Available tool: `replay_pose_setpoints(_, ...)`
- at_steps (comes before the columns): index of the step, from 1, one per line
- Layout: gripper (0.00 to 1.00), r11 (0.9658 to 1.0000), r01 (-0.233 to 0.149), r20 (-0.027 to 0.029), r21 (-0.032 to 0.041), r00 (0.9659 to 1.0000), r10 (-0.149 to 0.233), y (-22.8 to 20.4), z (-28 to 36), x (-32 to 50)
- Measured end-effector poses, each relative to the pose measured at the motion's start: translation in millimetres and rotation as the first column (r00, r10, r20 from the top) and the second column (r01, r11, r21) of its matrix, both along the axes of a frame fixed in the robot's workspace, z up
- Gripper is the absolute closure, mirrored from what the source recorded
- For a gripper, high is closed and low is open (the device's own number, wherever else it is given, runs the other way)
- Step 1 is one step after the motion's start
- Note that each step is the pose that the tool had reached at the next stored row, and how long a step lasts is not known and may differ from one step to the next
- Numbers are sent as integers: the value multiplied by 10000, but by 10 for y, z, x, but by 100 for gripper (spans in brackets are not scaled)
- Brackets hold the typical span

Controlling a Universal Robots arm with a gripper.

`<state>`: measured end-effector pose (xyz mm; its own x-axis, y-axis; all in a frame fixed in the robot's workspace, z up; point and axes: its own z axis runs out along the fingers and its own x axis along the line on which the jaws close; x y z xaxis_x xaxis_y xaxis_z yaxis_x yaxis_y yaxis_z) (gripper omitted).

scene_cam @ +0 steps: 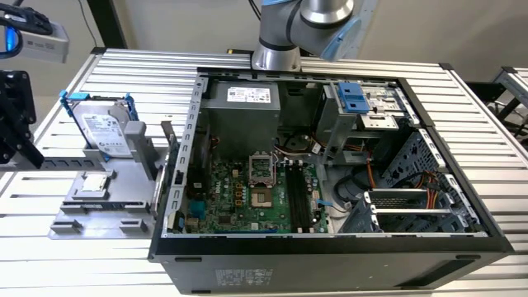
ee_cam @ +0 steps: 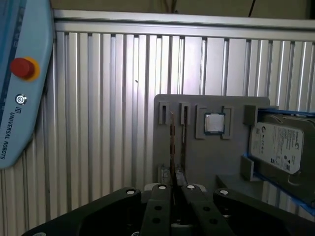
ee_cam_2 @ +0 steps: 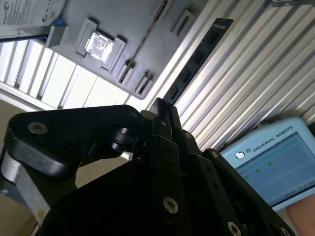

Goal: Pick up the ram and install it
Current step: 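Pick up the ram and move it above insertion slot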

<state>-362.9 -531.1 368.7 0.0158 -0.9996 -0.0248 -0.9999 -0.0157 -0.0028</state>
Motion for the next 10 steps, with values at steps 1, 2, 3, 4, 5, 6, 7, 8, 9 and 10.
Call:
replay_pose_setpoints(1,100,10000,0,0,0,10000,0,0,13,0)
replay_pose_setpoints(2,100,10000,0,1,0,10000,0,0,25,0)
replay_pose_setpoints(3,100,10000,0,0,0,10000,0,0,39,0)
replay_pose_setpoints(4,100,10000,0,0,0,10000,0,0,52,0)
replay_pose_setpoints(5,100,10000,0,1,1,10000,0,0,64,0)
replay_pose_setpoints(6,100,10000,0,0,0,10000,0,0,77,0)
replay_pose_setpoints(7,100,10000,0,1,0,10000,0,0,89,0)
replay_pose_setpoints(8,100,10000,0,1,1,10000,0,0,102,0)
replay_pose_setpoints(9,100,10000,0,1,0,10000,0,0,114,0)
replay_pose_setpoints(10,100,10000,0,0,0,10000,0,0,127,0)
